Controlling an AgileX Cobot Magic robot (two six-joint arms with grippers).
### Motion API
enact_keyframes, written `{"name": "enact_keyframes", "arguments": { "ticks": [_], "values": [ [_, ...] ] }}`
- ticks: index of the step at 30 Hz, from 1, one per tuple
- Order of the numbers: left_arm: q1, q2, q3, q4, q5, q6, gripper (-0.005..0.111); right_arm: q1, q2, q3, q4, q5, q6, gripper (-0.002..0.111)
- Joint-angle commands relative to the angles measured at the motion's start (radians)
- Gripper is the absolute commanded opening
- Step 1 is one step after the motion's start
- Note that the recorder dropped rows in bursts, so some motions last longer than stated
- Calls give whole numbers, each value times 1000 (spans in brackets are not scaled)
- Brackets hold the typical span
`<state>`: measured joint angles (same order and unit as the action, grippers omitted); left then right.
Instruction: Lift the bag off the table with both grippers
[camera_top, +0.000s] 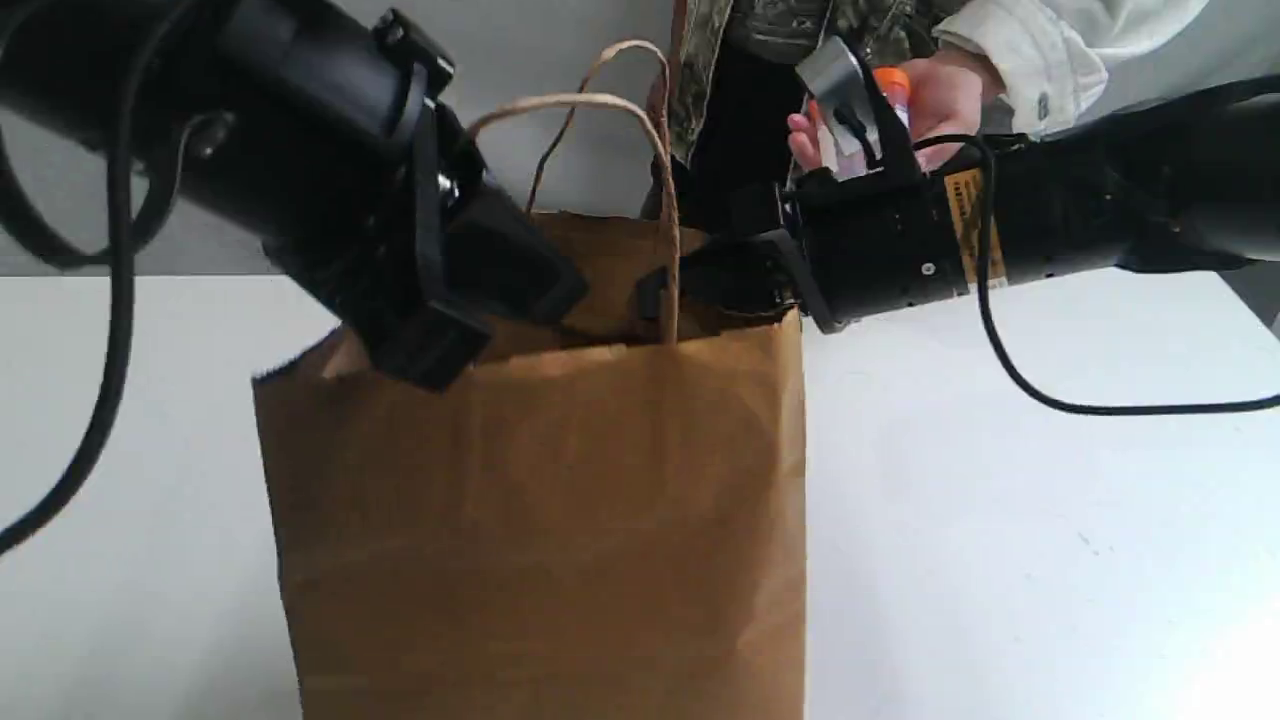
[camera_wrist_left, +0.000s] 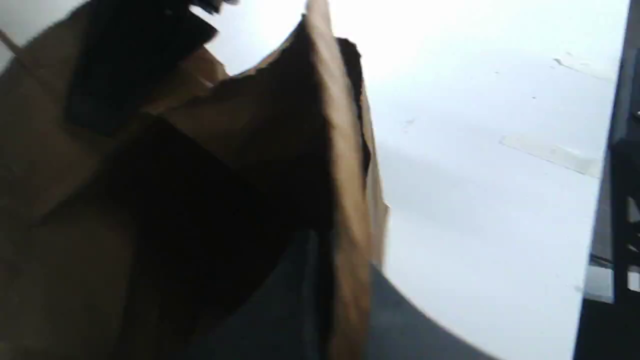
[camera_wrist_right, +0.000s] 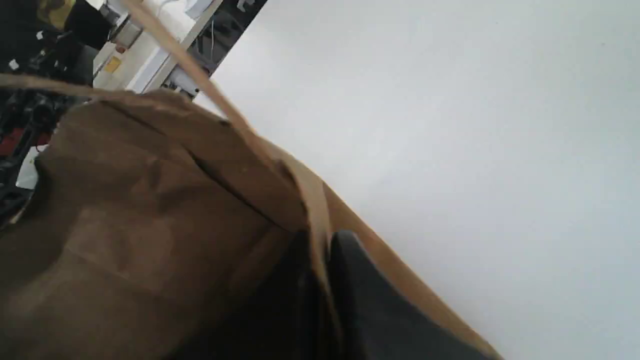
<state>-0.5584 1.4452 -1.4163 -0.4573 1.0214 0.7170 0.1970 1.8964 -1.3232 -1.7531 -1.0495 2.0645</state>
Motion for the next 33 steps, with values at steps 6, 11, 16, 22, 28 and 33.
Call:
{"name": "enact_keyframes", "arguments": {
  "ticks": [6,11,16,22,28,33],
  "values": [
    [-3,144,-253,87,-45,-59,0,3,-2,-5,9,48,21,0],
    [1,242,-380,87,-31,-63,0,1,-1,-5,9,122,21,0],
    [1,258,-394,116,-41,-63,0,1,31,1,9,171,21,0],
    [1,258,-394,116,-41,-63,0,1,61,1,9,172,21,0],
    [1,258,-394,116,-44,-63,0,1,64,1,9,174,21,0],
    [1,258,-394,116,-44,-63,0,1,64,1,9,174,21,0]
  ]
}}
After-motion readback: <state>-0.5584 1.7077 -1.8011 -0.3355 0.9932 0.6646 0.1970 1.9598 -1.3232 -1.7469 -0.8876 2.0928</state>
